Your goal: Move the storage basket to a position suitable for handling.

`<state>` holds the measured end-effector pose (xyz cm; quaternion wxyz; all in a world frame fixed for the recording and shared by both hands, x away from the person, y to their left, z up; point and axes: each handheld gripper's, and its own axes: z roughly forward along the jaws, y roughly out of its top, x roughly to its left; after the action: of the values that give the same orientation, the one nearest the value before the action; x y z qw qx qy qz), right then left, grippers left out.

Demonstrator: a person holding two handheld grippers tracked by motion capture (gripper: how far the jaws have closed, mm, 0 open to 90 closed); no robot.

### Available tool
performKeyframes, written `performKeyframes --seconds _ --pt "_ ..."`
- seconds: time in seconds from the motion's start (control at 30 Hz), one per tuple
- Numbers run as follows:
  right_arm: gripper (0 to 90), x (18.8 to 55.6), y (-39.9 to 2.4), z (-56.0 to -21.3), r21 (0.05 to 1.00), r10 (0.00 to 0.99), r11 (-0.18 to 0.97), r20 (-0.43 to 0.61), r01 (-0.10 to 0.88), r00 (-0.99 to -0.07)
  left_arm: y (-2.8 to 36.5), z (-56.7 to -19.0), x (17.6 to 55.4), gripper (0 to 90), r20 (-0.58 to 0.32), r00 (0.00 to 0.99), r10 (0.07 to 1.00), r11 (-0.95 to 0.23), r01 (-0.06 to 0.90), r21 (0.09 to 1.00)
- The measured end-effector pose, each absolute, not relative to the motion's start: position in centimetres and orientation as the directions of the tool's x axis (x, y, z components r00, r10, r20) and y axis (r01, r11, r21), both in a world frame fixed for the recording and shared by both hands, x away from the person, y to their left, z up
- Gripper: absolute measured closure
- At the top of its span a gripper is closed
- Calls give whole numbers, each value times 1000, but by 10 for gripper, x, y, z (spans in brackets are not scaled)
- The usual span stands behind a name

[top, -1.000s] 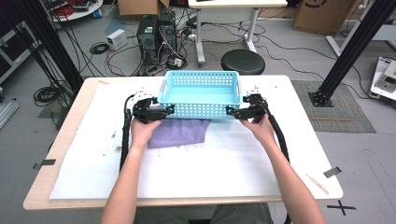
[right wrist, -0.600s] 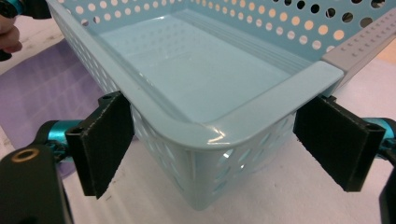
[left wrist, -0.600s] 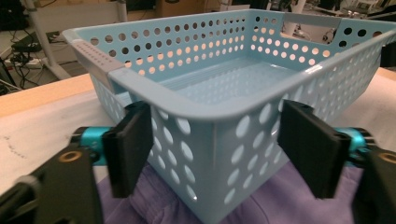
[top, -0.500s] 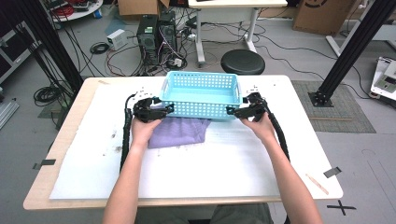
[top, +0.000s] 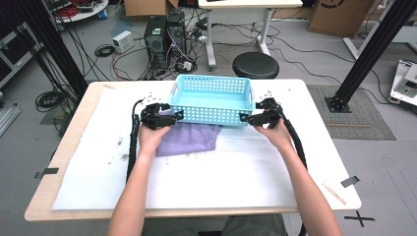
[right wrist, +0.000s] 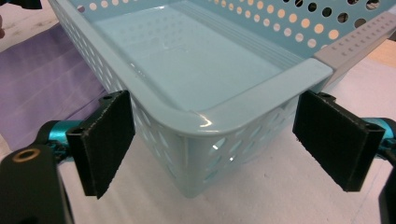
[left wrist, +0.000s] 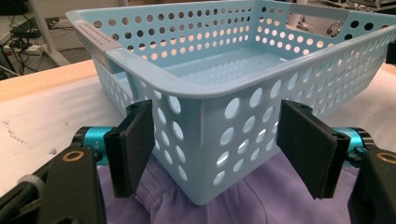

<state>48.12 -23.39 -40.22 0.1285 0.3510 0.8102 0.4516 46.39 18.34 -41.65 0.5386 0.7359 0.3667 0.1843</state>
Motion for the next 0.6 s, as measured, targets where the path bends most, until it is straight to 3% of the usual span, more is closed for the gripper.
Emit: performKeyframes --seconds 0.6 --pt "130 469 -257 -401 824 732 344 65 450 -678 194 -410 447 268 -61 631 774 -189 321 928"
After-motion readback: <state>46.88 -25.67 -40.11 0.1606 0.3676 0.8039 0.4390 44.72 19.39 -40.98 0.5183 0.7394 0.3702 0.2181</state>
